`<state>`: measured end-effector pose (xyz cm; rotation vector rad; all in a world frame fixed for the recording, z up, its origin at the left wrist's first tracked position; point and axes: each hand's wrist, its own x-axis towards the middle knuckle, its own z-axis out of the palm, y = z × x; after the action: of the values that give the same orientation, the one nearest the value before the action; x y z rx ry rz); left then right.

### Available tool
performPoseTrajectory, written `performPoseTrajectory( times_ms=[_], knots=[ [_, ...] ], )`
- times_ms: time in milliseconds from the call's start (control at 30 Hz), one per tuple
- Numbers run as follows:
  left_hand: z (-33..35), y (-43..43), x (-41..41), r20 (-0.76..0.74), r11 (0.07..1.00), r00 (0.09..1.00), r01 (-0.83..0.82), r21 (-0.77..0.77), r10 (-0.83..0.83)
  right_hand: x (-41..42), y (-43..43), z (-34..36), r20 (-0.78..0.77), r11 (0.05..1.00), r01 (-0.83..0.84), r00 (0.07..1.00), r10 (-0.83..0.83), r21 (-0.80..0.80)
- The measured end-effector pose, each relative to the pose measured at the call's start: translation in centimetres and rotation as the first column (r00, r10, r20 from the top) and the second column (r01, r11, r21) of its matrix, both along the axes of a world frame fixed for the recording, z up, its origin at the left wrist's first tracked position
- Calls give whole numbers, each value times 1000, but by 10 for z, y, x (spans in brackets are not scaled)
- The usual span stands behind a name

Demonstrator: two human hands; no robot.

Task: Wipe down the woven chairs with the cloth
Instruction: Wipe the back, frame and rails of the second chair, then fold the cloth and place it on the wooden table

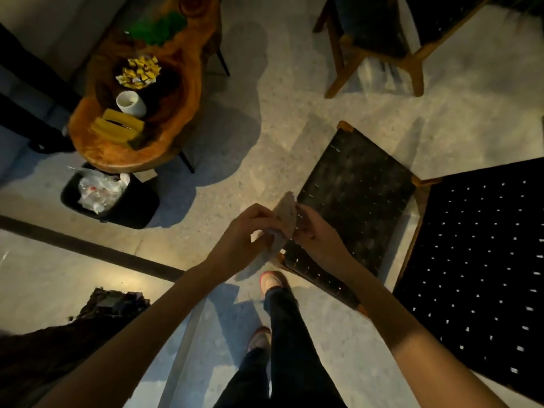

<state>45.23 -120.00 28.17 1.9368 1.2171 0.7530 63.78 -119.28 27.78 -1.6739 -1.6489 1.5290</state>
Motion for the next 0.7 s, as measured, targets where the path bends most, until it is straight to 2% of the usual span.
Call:
performPoseTrajectory(
  times_ms=[67, 167, 267, 367, 467, 567, 700],
  knots=[
    [4, 20, -2, 19, 1000, 1000, 2, -21, -2, -10, 32, -1, 24, 998, 5, 1000, -7, 66],
    [10, 51, -8, 136, 995, 990, -35, -95, 47, -17, 75, 1, 101, 986, -53, 994, 37, 159],
    [8, 85, -15, 158, 961, 967, -164, -224, 202, -25, 115, 7, 67, 980, -30, 998, 17, 196],
    [7, 121, -25, 175, 913, 942, -214, -347, 287, -38, 149, 10, -17, 975, -18, 1000, 22, 222],
    [4, 157, -41, 172, 907, 940, -218, -359, 294, -59, 182, 11, -39, 990, 38, 999, -33, 135],
    [2, 197, -63, 123, 894, 951, -214, -395, 282, -81, 219, 7, 36, 960, 80, 995, -93, 267],
    [-4, 265, -106, 67, 904, 959, -235, -358, 275, -111, 275, 2, 86, 938, 110, 986, -146, 330]
  ],
)
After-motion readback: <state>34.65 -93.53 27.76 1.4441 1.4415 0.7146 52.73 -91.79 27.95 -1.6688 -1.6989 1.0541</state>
